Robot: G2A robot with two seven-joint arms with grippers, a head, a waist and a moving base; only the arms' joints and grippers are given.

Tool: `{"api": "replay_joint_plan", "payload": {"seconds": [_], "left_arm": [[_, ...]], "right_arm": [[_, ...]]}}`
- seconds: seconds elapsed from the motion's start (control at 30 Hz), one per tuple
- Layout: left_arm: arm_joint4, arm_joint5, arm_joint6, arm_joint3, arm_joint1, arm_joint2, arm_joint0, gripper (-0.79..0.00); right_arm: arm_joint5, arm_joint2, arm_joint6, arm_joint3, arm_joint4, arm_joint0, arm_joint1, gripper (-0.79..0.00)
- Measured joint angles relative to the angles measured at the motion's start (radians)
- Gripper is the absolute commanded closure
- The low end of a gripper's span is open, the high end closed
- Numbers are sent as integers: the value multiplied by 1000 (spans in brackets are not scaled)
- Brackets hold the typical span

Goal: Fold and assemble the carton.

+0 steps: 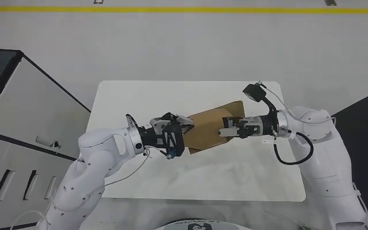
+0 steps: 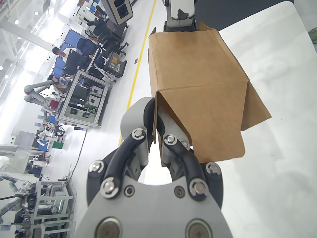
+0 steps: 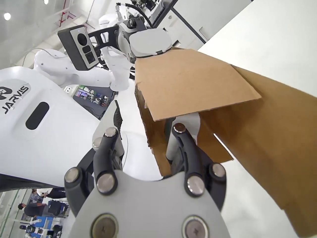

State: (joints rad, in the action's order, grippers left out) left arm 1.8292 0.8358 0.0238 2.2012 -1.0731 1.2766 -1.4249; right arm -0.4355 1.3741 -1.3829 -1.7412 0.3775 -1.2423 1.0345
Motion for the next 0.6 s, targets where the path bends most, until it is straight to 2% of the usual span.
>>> {"api": "replay_joint_plan", "payload": {"seconds": [0.07,0.23,0.33,0.37,0.43,0.53,0.57,0.6], "left_arm": [[-2,-1,3,-2,1,-3,2,0],[-9,-2,9,-4,3,-9,5,0],[-13,-3,13,-3,4,-11,6,0],[-14,-5,14,-3,5,-11,6,0],[-16,-6,18,-3,6,-12,6,0],[-19,-6,23,-2,7,-14,6,0],[-21,-6,24,-1,7,-14,6,-175],[-22,-6,26,-1,8,-15,6,-763]], "right_arm": [[-10,-8,8,-7,-4,0,-1,-296],[-22,-27,20,-13,-33,4,-4,-305],[-29,-36,28,-12,-46,7,-5,-280],[-30,-39,30,-11,-48,8,-6,-206],[-33,-43,34,-11,-50,10,-7,0],[-38,-49,38,-9,-51,11,-9,0],[-39,-50,39,-8,-51,11,-9,0],[-39,-52,40,-7,-49,10,-10,0]]}}
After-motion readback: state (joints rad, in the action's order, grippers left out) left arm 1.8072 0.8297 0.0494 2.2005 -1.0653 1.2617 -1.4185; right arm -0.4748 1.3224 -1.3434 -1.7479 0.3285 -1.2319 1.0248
